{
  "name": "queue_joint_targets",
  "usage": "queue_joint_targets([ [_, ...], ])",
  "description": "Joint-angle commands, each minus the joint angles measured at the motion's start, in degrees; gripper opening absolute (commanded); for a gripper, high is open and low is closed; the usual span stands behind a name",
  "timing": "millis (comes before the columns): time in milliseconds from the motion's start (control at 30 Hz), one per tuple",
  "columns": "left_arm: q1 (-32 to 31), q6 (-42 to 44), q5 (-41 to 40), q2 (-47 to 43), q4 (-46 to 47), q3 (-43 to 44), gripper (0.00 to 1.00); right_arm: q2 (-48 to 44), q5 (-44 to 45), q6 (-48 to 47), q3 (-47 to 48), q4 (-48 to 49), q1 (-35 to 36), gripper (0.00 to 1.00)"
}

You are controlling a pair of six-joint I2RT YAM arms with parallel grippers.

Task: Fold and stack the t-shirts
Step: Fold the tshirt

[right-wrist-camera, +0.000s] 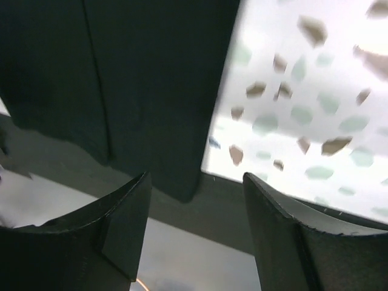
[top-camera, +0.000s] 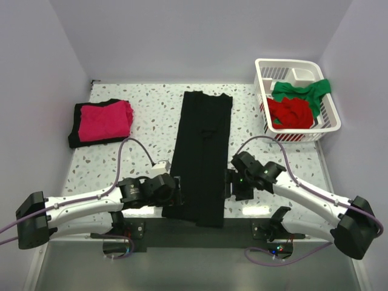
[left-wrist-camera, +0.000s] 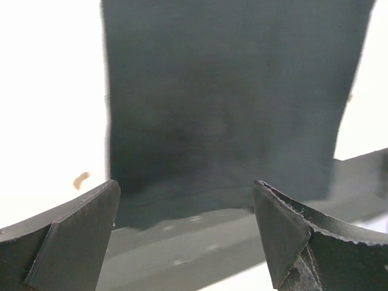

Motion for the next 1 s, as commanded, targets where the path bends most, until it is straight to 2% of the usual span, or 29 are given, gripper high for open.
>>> queue_joint_targets([
  [0,-0.3,-4.9,-5.0,-1.5,-6.9,-0.7,0.95,-4.4,-0.4,10.1,-4.5,1.9,5.3,0.65],
  [300,-0.3,-5.4,-3.9,-1.5,-8.6,-1.6,0.88,-4.4,5.7,23.6,-9.8,6.9,21.5,0.58],
  [467,-0.3,-3.7,-3.9,-2.0,-7.7,-1.8,0.82,0.0,7.8,28.9,-8.8,7.3,28.7,0.54],
  [600,-0.3,-2.7,-2.1,-2.2,-6.3,-2.0,0.72,3.4,9.1,29.6,-7.6,7.5,29.5,0.51],
  [733,-0.2,-2.1,-1.5,-2.1,-6.1,-2.0,0.72,4.4,10.1,30.4,-7.7,6.9,29.8,0.48],
  [967,-0.2,-3.6,-1.2,-3.6,-9.0,-3.3,0.73,4.3,9.1,31.1,-9.8,11.7,29.8,0.41],
])
